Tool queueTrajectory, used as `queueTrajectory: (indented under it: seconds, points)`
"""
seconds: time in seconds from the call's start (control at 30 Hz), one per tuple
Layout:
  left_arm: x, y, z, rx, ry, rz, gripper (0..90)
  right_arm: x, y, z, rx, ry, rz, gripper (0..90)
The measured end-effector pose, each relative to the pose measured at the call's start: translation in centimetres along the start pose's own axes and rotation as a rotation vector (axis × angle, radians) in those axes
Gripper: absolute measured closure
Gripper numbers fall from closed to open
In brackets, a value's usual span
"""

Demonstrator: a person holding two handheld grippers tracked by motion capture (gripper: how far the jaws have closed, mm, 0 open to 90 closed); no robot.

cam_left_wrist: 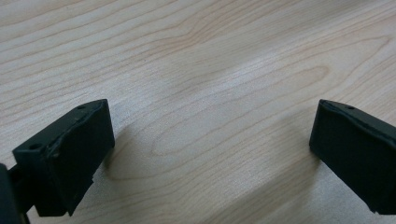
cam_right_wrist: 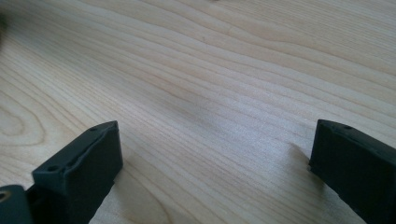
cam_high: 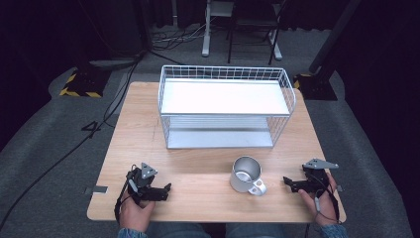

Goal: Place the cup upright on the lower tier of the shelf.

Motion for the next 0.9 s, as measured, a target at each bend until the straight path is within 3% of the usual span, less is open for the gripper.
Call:
queueTrajectory:
  seconds: [0.9]
  points:
    - [0.16, 0.22, -0.18, 0.000, 0.006, 0.006, 0.0, -0.01, -0.03, 0.09, 0.009, 0.005, 0.005, 6.0]
Point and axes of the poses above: each handheld gripper's, and its own axes: z roughly backward along the jaws, y roughly out of its top, x roughly to its right, the point moved 2 cm from there along -z, roughly forward along the jaws, and after that the axes turned 5 degrees about -x, right-handed, at the moved point
